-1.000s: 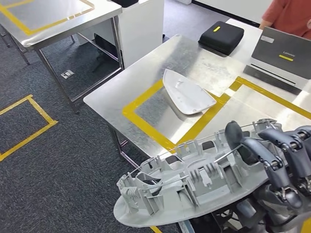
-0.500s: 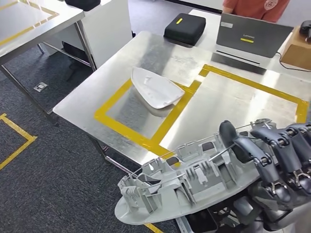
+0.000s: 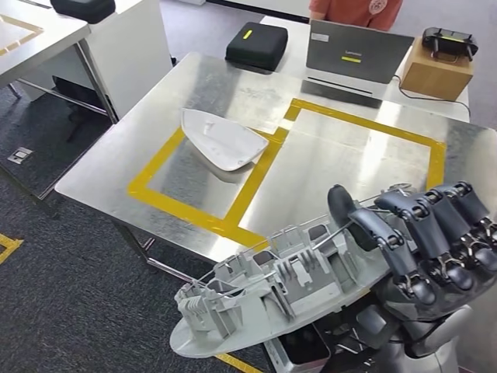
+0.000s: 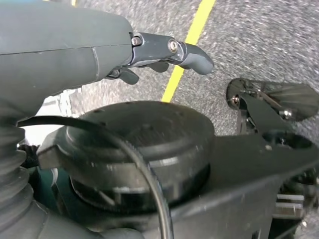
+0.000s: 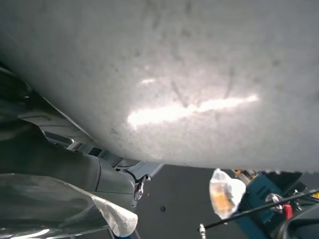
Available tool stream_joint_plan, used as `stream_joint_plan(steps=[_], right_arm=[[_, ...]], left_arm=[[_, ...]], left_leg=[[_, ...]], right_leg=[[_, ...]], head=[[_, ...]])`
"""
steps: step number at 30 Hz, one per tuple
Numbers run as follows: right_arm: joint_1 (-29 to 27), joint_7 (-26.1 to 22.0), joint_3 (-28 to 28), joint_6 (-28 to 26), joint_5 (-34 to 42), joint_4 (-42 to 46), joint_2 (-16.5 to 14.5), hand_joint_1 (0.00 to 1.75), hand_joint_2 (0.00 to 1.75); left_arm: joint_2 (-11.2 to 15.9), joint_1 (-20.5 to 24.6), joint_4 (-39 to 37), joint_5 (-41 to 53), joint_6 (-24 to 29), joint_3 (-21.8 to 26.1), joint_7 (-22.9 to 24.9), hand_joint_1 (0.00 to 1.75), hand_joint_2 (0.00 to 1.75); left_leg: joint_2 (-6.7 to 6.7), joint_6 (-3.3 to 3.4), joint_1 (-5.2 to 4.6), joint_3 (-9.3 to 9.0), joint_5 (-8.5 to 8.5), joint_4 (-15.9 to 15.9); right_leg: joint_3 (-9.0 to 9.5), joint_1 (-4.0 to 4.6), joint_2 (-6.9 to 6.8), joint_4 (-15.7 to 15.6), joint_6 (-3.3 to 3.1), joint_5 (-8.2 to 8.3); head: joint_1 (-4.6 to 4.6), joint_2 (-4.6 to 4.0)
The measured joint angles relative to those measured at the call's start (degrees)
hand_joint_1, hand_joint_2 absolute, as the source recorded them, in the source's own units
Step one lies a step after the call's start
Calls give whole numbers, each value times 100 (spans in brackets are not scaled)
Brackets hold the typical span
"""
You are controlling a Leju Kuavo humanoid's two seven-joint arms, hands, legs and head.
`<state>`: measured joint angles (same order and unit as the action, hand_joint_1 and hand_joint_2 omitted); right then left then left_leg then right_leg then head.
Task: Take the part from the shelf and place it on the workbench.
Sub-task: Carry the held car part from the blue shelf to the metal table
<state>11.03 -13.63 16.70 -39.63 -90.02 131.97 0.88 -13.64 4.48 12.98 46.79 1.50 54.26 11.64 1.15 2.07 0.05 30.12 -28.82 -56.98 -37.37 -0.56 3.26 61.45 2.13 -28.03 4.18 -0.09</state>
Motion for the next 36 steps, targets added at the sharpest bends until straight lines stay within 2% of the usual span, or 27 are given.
stream_joint_plan(steps=[2,3,4,5,6,8,9,10,11,12,13,14,16,18,19,20,21,22,24,26,28,30,32,33,34,35,36], right_arm=[[52,92,36,0,3,-41,1,175,175],[60,143,59,0,4,-67,1,175,175],[62,189,85,1,4,-93,2,175,175],[63,232,113,1,4,-119,2,175,175],[62,262,135,1,4,-138,3,175,175],[63,303,157,-1,3,-153,9,175,175],[65,325,166,-1,3,-155,14,175,175],[61,351,176,-2,3,-157,21,175,175],[48,382,186,-2,2,-158,31,175,175],[26,412,194,-2,2,-158,40,175,175],[-6,435,199,-2,1,-158,49,175,175],[-36,453,202,-2,1,-158,55,175,175],[-92,473,204,-2,-1,-158,62,175,175],[-137,485,203,-2,-3,-162,67,175,175],[-159,487,203,-2,-4,-164,69,175,175],[-178,488,204,-2,-5,-167,70,175,175],[-194,489,204,-2,-5,-168,70,175,175],[-203,489,204,-2,-5,-168,71,175,175],[-207,489,203,-2,-5,-170,72,175,175],[-212,456,201,-3,-4,-174,72,175,175],[-229,399,201,-4,-4,-176,72,175,175],[-235,363,197,-4,-1,-177,72,175,175],[-234,318,192,-4,3,-177,72,175,175],[-234,282,189,-4,3,-179,72,175,175],[-238,246,184,-4,4,-181,72,175,175],[-239,211,173,-4,4,-184,72,175,175],[-239,179,159,-4,4,-185,72,175,175]], left_arm=[[8,-16,0,-4,19,19,-4,0,175],[17,-28,0,-17,42,34,0,0,175],[29,-37,0,-31,71,54,7,0,175],[40,-41,0,-47,97,78,15,0,175],[48,-41,0,-62,115,101,23,0,175],[58,-38,0,-86,134,134,45,0,175],[63,-40,0,-95,156,148,70,0,175],[69,-42,0,-101,189,161,106,0,175],[74,-44,0,-97,233,176,155,0,175],[79,-44,0,-88,284,187,206,0,175],[85,-41,0,-76,327,196,256,0,175],[91,-37,0,-63,364,202,302,0,175],[106,-26,1,-48,407,217,361,0,175],[122,-6,1,-47,417,246,383,0,175],[129,7,1,-49,415,257,385,0,175],[133,15,0,-48,415,262,394,0,175],[138,18,0,-44,419,265,408,0,175],[142,14,0,-33,427,266,428,0,175],[152,-7,0,-7,449,271,474,0,175],[157,-17,0,6,455,280,504,0,175],[143,-11,0,7,440,287,520,0,175],[128,-13,0,8,426,287,525,0,175],[126,-29,0,9,397,289,512,0,175],[126,-37,0,12,373,290,491,0,175],[125,-44,0,13,350,292,463,0,175],[124,-47,0,15,335,294,437,0,175],[123,-47,0,16,326,296,416,0,175]], left_leg=[[-126,25,-20,19,14,2],[-197,27,-28,28,15,0],[-269,28,-33,32,14,-1],[-336,27,-35,33,12,-3],[-393,22,-36,28,7,-4],[-489,-11,-53,16,-16,-17],[-528,-36,-69,19,-30,-30],[-572,-60,-87,23,-43,-44],[-618,-80,-104,27,-52,-55],[-668,-97,-107,22,-62,-62],[-678,-122,-102,14,-89,-78],[-615,-154,-92,34,-161,-153],[-363,-221,-59,238,-471,-652],[-197,-252,-41,573,-817,-1428],[-175,-255,-39,668,-875,-1671],[-164,-249,-38,663,-811,-1695],[-146,-235,-36,557,-640,-1489],[-99,-216,-32,385,-408,-1118],[104,-177,-16,78,-114,-401],[225,-148,-17,-7,-103,-134],[152,-97,-12,-4,-86,-79],[38,-30,14,-17,-36,-17],[-98,8,18,-17,-14,15],[-167,15,11,-12,-15,14],[-238,18,4,-10,-17,13],[-305,20,-2,-13,-21,12],[-365,18,-4,-21,-27,12]], right_leg=[[-316,0,-220,702,31,-360],[-462,-5,-265,1041,45,-485],[-532,-7,-290,1226,54,-516],[-495,-8,-312,1192,59,-444],[-342,-9,-345,930,58,-284],[110,13,-528,126,36,6],[271,31,-615,-160,3,67],[352,48,-674,-313,-31,72],[366,65,-678,-339,-66,50],[355,58,-616,-343,-101,61],[352,46,-563,-350,-128,69],[355,31,-511,-357,-157,79],[357,7,-413,-368,-214,95],[347,5,-304,-366,-243,100],[346,5,-242,-365,-246,102],[347,5,-175,-361,-246,105],[350,5,-102,-357,-243,108],[352,5,-30,-352,-236,112],[326,11,95,-334,-201,133],[258,3,186,-327,-133,175],[205,-15,248,-342,-58,212],[92,3,88,-173,-6,91],[-212,13,-187,455,33,-243],[-390,5,-260,847,52,-410],[-520,-2,-293,1139,67,-502],[-547,-6,-308,1229,74,-488],[-456,-6,-329,1087,74,-373]], head=[[36,0],[37,0],[35,0],[38,0],[36,0],[39,0],[37,1],[38,1],[35,1],[34,1],[34,0],[21,0],[-9,0],[-31,0],[-31,1],[-31,1],[-31,1],[-31,1],[-29,1],[-26,1],[-30,0],[-2,0],[49,0],[68,0],[70,0],[71,0],[73,0]])
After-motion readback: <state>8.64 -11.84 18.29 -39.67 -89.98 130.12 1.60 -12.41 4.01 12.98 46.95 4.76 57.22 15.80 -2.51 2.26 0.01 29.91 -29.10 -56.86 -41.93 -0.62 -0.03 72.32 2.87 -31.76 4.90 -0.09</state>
